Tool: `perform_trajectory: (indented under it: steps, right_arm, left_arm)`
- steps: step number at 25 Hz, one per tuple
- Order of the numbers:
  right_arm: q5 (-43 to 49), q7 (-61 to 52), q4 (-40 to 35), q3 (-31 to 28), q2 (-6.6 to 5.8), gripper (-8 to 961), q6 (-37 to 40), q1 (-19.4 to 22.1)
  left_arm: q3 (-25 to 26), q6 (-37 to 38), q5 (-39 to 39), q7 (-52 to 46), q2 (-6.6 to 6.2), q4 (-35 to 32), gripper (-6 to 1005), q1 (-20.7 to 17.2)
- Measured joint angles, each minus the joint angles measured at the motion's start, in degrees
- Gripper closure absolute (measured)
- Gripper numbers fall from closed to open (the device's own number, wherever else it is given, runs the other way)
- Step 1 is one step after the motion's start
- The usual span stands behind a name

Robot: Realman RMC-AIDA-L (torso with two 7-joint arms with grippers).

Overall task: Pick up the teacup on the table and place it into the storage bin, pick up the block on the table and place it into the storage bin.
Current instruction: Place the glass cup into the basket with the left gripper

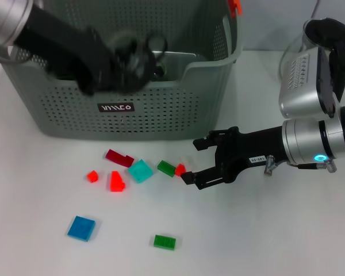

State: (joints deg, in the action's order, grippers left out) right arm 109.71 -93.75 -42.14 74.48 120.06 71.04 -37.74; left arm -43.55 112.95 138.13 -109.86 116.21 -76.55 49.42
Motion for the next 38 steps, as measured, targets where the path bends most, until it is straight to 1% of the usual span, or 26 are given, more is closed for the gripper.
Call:
perform_trajectory:
  steps: [3,5,7,9,13,15,18,20,22,27,29,38]
  right_arm:
    - [0.0,0.0,0.1,0.0,0.00,29,0.2,0.0]
    - [0.0,0.0,0.1,-0.1,0.00,29,0.3,0.0]
    - [0.0,0.0,0.1,-0.1,0.00,29,0.3,0.0]
    - [0.0,0.0,0.1,-0.1,0.00,29,0.4,0.0]
    - [0.0,0.0,0.2,-0.1,0.00,29,0.5,-0.2]
    - [0.0,0.0,0.2,-0.1,0.00,29,0.5,-0.3]
    - [0.0,0.0,0.2,-0.1,0.00,29,0.5,-0.3]
    - [0.0,-0.1,0.3,-0.1,0.00,29,0.5,-0.4]
    - [0.0,-0.1,0.3,-0.1,0.00,29,0.5,-0.4]
    - [0.0,0.0,0.3,-0.1,0.00,30,0.5,-0.2]
    - [0.0,0.0,0.3,-0.1,0.00,30,0.5,-0.1]
    - [0.0,0.0,0.3,-0.1,0.00,30,0.5,0.0]
  left_arm:
    - [0.1,-6.9,0.3,-1.1,-0.61,1.9,953,0.2]
    - [-0.5,-12.7,0.7,-2.1,-1.13,4.4,952,0.6]
    - [-1.0,-17.4,1.2,-3.0,-1.36,6.6,952,1.2]
    - [-2.2,-23.4,2.4,-4.2,-1.48,9.2,952,1.9]
    - [-6.6,-34.6,5.8,-8.2,-1.47,15.3,952,3.8]
    - [-8.9,-39.2,8.1,-10.4,-1.10,17.7,952,4.6]
    - [-13.0,-45.7,12.3,-13.4,0.22,20.6,952,5.7]
    - [-14.8,-49.3,15.6,-14.8,1.17,22.6,952,6.4]
    - [-15.9,-52.1,18.5,-15.7,2.12,24.6,952,7.2]
    - [-16.4,-56.7,24.4,-16.1,4.25,27.8,952,8.5]
    - [-16.5,-57.7,25.2,-16.1,4.72,28.2,952,8.6]
    - [-16.8,-58.3,25.4,-16.2,4.89,28.1,951,8.5]
